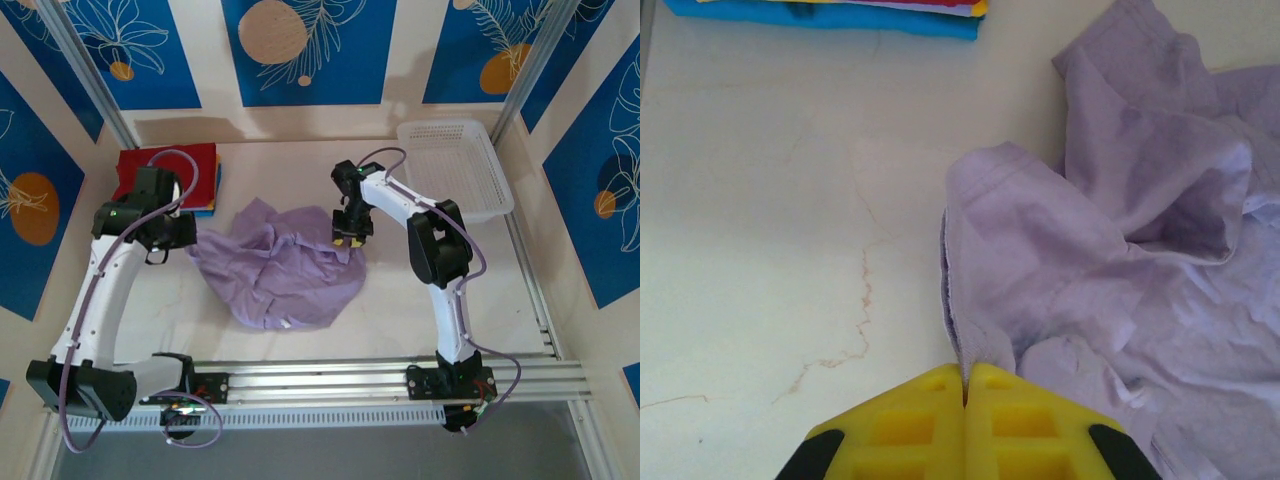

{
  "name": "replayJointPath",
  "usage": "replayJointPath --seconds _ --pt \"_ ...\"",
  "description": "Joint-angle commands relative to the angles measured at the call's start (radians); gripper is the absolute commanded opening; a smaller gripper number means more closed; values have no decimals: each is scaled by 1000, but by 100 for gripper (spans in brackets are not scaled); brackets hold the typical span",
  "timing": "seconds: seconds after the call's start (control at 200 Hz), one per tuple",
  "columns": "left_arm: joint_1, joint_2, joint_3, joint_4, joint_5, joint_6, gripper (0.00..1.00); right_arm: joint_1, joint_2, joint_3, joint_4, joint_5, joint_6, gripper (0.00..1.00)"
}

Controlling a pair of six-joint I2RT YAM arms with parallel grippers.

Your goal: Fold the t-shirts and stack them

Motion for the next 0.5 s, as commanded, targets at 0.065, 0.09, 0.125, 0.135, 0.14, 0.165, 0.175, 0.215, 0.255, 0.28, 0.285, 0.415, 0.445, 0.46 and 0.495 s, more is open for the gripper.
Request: replayJointPath --seconds 0.065,0.09,0.125,0.135,0.14,0.165,0.175,0.215,0.255,0.28,0.285,0.415,0.445,0.46,0.495 --pt "20 24 23 16 42 22 0 -7 -76 -52 32 -76 31 5" --pt "23 33 36 16 46 25 0 -13 -88 -52 29 -81 33 1" --pt "25 44 58 13 51 28 0 -22 -109 -46 22 -80 32 0" --pt "25 47 66 12 52 29 0 -24 -116 -43 18 -77 32 0" --pt "26 49 69 12 52 30 0 -25 -119 -42 17 -76 32 0" --pt "27 59 89 8 55 34 0 -32 -139 -35 11 -72 30 0" --pt "28 64 100 6 55 36 0 -34 -145 -32 9 -69 29 0" --pt "33 78 140 0 54 43 0 -45 -182 -17 -1 -64 25 0" --pt "41 96 185 -9 52 52 0 -57 -218 4 -17 -56 22 0" --pt "49 106 215 -14 52 56 0 -65 -241 20 -29 -48 20 0" --pt "51 108 221 -15 52 56 0 -67 -246 23 -31 -47 20 0" --pt "100 152 366 -38 85 68 0 -115 -365 85 -74 -30 16 0" --pt "111 161 394 -45 90 68 0 -126 -391 95 -84 -29 17 0" --pt "116 164 407 -49 92 70 0 -132 -405 100 -90 -28 17 0" --pt "128 171 433 -52 99 71 0 -141 -438 111 -103 -16 18 0"
